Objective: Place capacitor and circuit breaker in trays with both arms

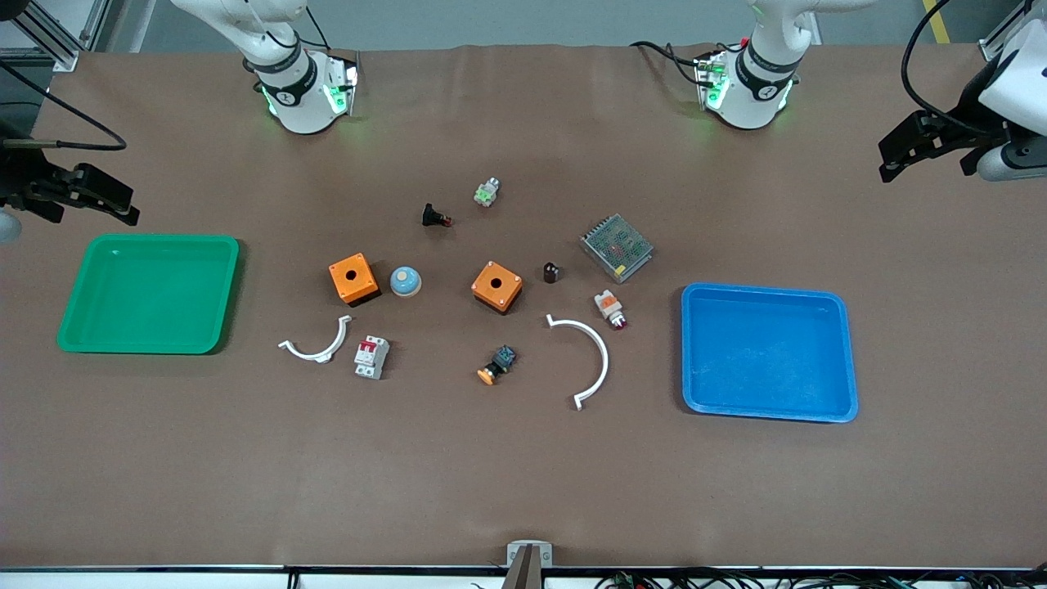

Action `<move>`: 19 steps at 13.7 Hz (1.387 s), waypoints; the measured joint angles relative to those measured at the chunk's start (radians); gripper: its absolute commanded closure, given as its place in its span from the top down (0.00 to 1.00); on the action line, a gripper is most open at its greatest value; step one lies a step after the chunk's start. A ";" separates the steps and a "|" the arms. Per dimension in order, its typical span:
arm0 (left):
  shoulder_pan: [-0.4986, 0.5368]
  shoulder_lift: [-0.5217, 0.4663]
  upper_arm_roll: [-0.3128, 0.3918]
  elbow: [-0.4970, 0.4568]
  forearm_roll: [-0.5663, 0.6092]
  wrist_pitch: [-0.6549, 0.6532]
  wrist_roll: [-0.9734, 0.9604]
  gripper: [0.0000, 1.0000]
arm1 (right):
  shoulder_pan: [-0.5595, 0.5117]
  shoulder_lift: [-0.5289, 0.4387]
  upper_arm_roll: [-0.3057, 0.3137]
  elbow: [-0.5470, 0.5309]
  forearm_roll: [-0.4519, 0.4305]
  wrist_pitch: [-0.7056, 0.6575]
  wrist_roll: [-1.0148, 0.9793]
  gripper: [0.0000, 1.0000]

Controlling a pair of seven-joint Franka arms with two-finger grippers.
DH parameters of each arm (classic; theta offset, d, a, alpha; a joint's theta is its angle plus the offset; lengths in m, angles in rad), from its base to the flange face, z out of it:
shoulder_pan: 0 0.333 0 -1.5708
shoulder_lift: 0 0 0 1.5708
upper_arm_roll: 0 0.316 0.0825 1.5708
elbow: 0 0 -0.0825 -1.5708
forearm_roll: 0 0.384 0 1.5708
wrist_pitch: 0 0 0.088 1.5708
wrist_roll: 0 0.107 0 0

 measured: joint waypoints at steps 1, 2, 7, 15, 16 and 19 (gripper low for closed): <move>0.000 0.000 0.000 0.001 0.000 0.000 0.000 1.00 | 0.000 0.000 0.000 0.000 0.000 0.000 0.000 1.00; 0.000 0.000 0.000 0.001 0.000 0.000 0.000 1.00 | 0.000 0.000 0.000 0.000 0.000 0.000 0.000 1.00; -0.020 0.041 -0.027 -0.003 -0.003 -0.003 0.000 1.00 | 0.000 0.000 0.000 0.000 0.000 0.000 0.000 1.00; -0.221 0.353 -0.229 -0.105 -0.005 0.342 -0.562 1.00 | -0.009 0.022 -0.010 -0.004 0.006 0.007 -0.088 1.00; -0.268 0.393 -0.231 -0.111 -0.005 0.372 -0.654 1.00 | -0.008 0.038 -0.010 -0.007 0.029 0.018 -0.030 1.00; -0.367 0.512 -0.231 -0.121 -0.005 0.447 -0.856 1.00 | -0.002 0.103 -0.008 -0.035 0.106 0.085 0.090 1.00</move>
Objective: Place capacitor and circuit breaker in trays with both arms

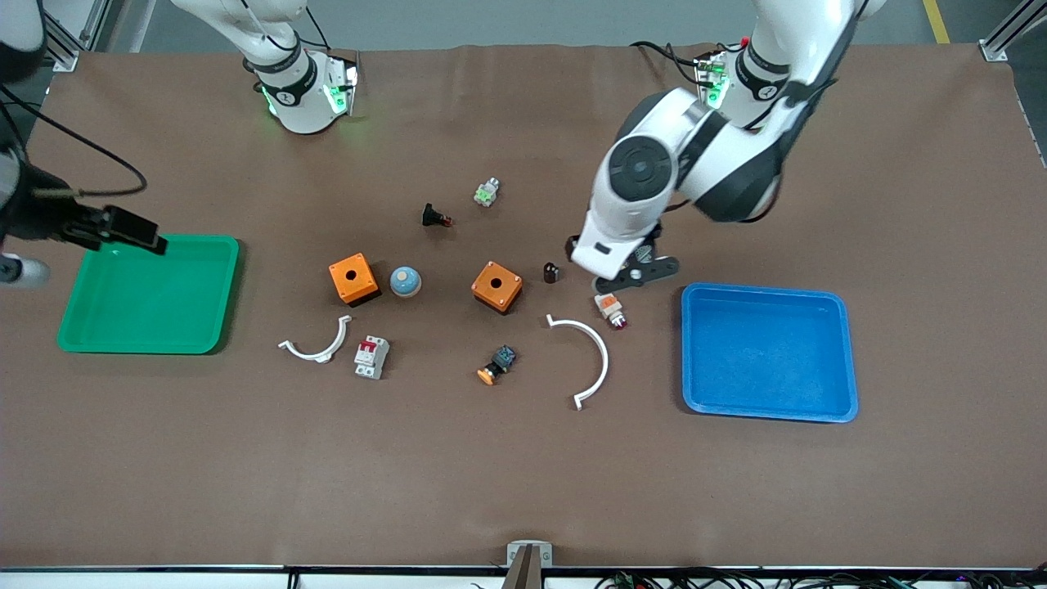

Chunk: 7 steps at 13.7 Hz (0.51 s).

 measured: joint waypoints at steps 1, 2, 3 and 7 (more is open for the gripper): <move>-0.021 0.035 0.000 -0.002 0.000 0.041 -0.061 1.00 | 0.013 0.021 0.002 -0.029 0.016 0.060 0.033 1.00; -0.040 0.069 0.000 -0.004 0.000 0.089 -0.124 1.00 | 0.035 0.040 0.005 -0.075 0.032 0.143 0.075 1.00; -0.057 0.100 0.000 -0.004 0.000 0.129 -0.177 0.99 | 0.069 0.059 0.007 -0.132 0.039 0.239 0.123 1.00; -0.099 0.170 0.001 -0.024 0.001 0.264 -0.297 0.91 | 0.229 0.189 0.012 -0.297 0.042 0.585 0.309 1.00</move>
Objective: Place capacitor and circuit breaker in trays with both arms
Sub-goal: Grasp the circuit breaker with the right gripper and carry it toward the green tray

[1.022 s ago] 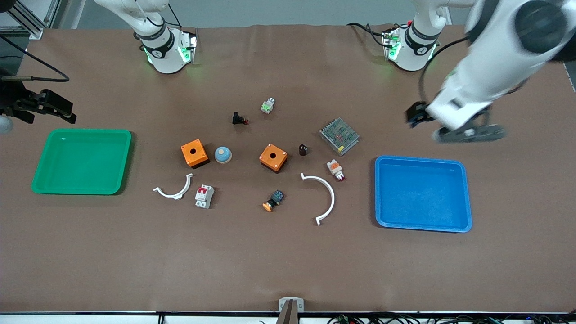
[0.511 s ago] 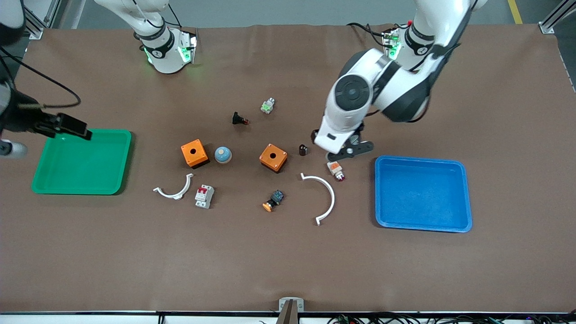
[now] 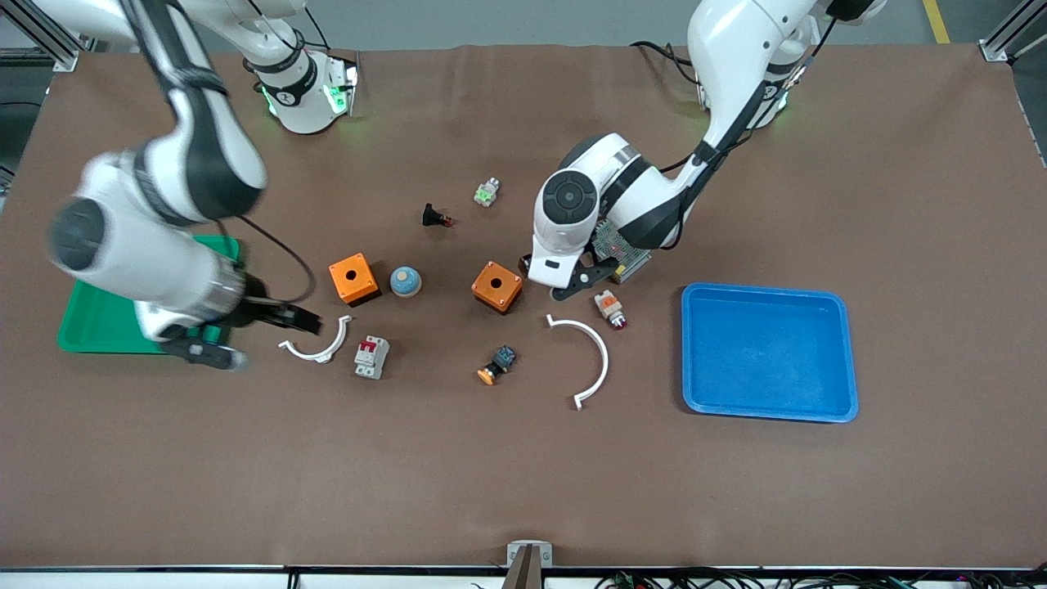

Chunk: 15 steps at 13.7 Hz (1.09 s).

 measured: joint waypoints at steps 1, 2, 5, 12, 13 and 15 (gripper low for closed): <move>-0.002 0.012 0.001 -0.018 0.000 0.041 -0.007 0.88 | 0.032 0.044 0.000 -0.007 0.000 0.060 0.016 1.00; -0.002 0.025 0.002 -0.040 0.000 0.082 -0.011 0.86 | 0.054 0.088 -0.001 -0.007 -0.001 0.114 0.023 1.00; -0.004 0.069 0.004 -0.073 0.000 0.156 -0.025 0.80 | 0.063 0.189 -0.007 -0.007 -0.049 0.210 0.022 1.00; -0.015 0.097 0.007 -0.075 0.000 0.191 -0.053 0.45 | 0.065 0.283 -0.009 -0.004 -0.157 0.260 0.019 0.17; -0.015 0.097 0.009 -0.075 0.000 0.191 -0.058 0.42 | 0.065 0.283 -0.009 -0.003 -0.166 0.255 0.019 0.07; -0.014 0.097 0.013 -0.075 0.000 0.191 -0.067 0.42 | 0.065 0.283 -0.009 0.002 -0.169 0.240 0.018 0.01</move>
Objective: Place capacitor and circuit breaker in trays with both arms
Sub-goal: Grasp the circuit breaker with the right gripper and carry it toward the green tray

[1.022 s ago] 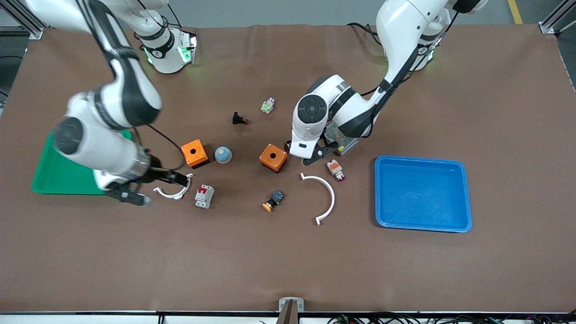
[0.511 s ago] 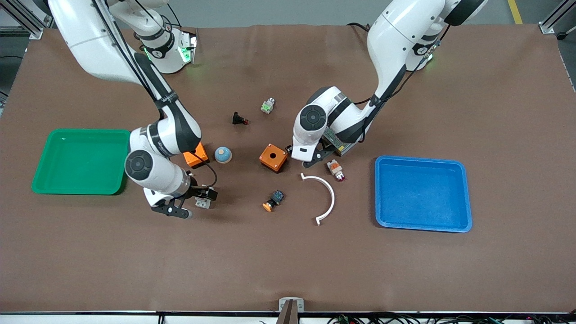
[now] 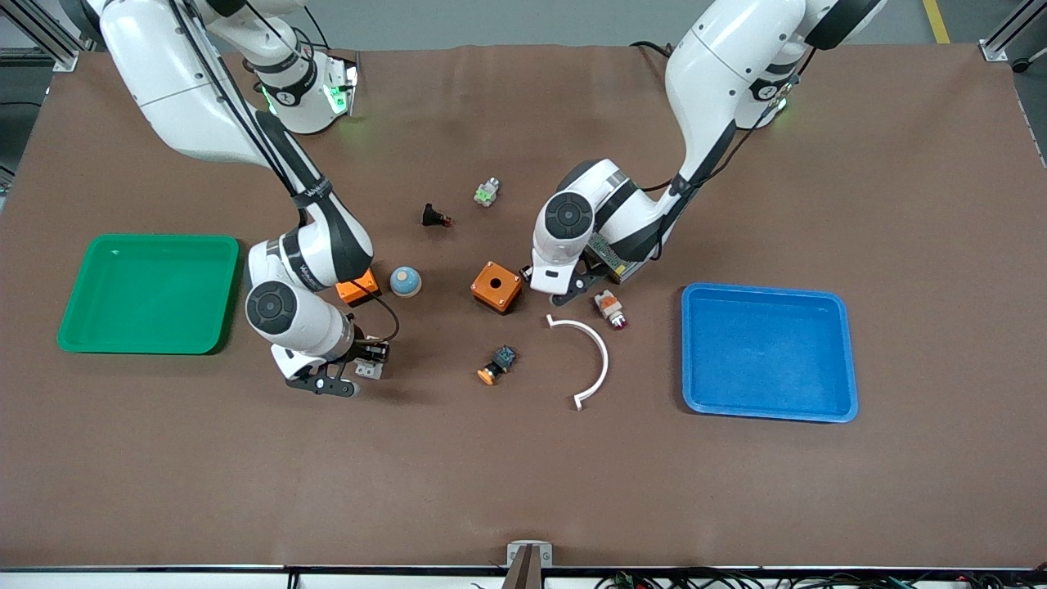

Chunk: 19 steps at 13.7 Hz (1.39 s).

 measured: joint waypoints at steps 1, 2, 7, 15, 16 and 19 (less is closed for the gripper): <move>0.002 0.000 0.002 0.000 0.000 0.000 -0.002 0.42 | 0.000 -0.001 -0.001 0.006 0.000 -0.013 0.000 0.01; 0.004 0.000 0.005 0.001 0.000 0.000 -0.003 0.41 | -0.001 -0.006 -0.002 0.016 -0.001 -0.030 0.000 0.00; 0.004 0.000 0.012 0.004 0.000 -0.002 -0.008 0.03 | -0.058 -0.190 -0.015 0.081 -0.006 -0.302 -0.108 0.01; 0.057 -0.142 0.042 0.079 0.001 -0.177 -0.005 0.00 | -0.383 -0.395 -0.023 -0.152 -0.012 -0.368 -0.665 0.01; 0.079 -0.185 0.042 0.085 0.001 -0.214 0.014 0.00 | -0.430 -0.396 -0.024 -0.175 -0.012 -0.345 -0.732 0.01; 0.158 -0.293 0.043 0.086 0.001 -0.337 0.141 0.00 | -0.542 -0.394 -0.025 -0.295 -0.012 -0.196 -0.893 0.02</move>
